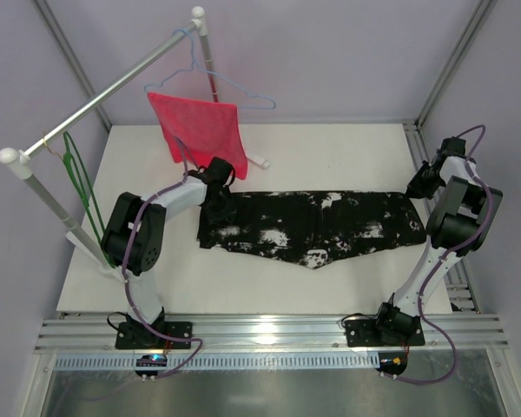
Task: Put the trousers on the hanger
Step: Fold the trousers
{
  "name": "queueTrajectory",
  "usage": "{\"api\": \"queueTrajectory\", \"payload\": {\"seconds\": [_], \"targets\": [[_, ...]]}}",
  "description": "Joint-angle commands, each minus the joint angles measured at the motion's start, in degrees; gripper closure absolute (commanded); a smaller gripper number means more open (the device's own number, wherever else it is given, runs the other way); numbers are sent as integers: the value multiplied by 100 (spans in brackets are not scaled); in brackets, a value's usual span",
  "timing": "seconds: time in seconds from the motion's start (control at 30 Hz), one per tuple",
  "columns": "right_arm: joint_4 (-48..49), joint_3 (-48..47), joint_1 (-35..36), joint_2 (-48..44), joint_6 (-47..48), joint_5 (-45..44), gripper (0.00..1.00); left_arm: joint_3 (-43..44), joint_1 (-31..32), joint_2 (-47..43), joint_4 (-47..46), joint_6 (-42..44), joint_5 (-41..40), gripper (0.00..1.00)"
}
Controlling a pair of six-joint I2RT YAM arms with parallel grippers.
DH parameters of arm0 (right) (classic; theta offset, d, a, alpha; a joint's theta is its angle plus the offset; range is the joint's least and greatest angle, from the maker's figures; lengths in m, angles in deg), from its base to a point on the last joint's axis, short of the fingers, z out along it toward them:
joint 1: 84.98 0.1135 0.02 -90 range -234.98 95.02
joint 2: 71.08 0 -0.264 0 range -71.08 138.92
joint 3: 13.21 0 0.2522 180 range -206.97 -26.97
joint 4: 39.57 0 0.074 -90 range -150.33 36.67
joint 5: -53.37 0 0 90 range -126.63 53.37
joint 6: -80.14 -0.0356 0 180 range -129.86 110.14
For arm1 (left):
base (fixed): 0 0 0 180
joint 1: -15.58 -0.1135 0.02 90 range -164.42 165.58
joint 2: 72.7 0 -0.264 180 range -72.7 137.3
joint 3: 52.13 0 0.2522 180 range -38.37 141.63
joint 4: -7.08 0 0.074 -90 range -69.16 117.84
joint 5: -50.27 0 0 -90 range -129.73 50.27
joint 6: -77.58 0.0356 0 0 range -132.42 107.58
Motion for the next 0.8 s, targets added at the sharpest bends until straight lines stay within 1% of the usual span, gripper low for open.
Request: {"api": "queueTrajectory", "payload": {"seconds": [0.0,0.1,0.17,0.2,0.23,0.3,0.33,0.37,0.43,0.5,0.6,0.63,0.7,0.77], "targets": [[415,-159,-184,-174,-63,-721,96,-334,-74,676,92,32,-626,56],[389,-229,-184,-42,-90,-625,95,-317,-82,667,110,23,-643,55],[345,-265,-184,2,-90,-371,90,-317,-82,580,31,23,-521,55],[249,-273,-175,-50,-116,-221,86,-334,-82,518,-30,-3,-459,54],[204,-256,-158,-121,-116,32,75,-317,-82,439,-153,-3,-389,53],[-32,-142,-96,-514,-125,88,60,-290,-74,228,-294,41,-21,51],[-164,-133,-18,-665,-134,62,49,-134,-74,184,-277,67,120,51],[-304,-115,18,-797,-169,53,46,-45,-65,132,-216,93,278,50],[-525,60,193,-1245,-230,244,40,96,-30,44,-154,129,314,49],[-674,227,430,-1639,-169,386,40,114,5,-158,-276,181,533,47],[-517,657,1062,-2158,-186,764,39,131,75,-422,-391,243,903,45],[-430,789,1499,-2273,-230,1043,38,149,111,-484,-400,313,964,45],[-87,1132,1950,-2449,-265,1308,37,211,181,-686,-312,418,1026,44],[176,1412,2616,-2485,-353,1310,35,167,199,-844,-286,498,1035,43]]}}
